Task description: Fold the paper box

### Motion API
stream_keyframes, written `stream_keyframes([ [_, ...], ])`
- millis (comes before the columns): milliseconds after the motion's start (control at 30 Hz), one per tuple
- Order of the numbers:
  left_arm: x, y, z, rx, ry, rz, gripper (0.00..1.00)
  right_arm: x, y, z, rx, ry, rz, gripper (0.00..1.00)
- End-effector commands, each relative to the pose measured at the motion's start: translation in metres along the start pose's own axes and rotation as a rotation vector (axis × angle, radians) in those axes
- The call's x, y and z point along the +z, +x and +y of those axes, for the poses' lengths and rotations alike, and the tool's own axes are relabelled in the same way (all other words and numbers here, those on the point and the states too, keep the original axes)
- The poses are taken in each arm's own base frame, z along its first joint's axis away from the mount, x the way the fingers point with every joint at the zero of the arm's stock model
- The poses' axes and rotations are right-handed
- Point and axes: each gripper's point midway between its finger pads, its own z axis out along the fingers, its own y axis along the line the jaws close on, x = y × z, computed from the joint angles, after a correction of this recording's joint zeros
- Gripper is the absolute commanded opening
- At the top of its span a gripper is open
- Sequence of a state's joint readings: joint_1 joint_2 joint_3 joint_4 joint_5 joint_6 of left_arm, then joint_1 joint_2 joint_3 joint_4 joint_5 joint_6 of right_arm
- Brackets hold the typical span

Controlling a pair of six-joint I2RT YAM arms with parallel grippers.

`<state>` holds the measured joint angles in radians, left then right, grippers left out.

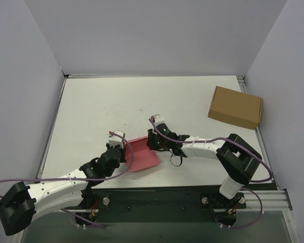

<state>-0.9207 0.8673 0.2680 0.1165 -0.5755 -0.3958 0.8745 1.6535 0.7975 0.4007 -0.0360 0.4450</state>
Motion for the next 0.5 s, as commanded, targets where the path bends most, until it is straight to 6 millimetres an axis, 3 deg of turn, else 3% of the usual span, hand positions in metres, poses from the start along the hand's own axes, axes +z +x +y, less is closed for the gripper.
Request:
stream_keyframes([
  [0,-0.003,-0.009,-0.02,-0.022,0.098,-0.018,0.0,0.009,-0.026,-0.02,0.042,0.155,-0.088,0.12],
  [233,-0.002,-0.01,-0.019,-0.024,0.086,-0.018,0.0,0.005,-0.021,-0.037,-0.008,0.318,-0.054,0.1],
  [467,-0.004,-0.011,0.002,-0.09,-0.057,0.003,0.0,-0.007,-0.018,-0.057,-0.016,0.457,-0.031,0.07],
])
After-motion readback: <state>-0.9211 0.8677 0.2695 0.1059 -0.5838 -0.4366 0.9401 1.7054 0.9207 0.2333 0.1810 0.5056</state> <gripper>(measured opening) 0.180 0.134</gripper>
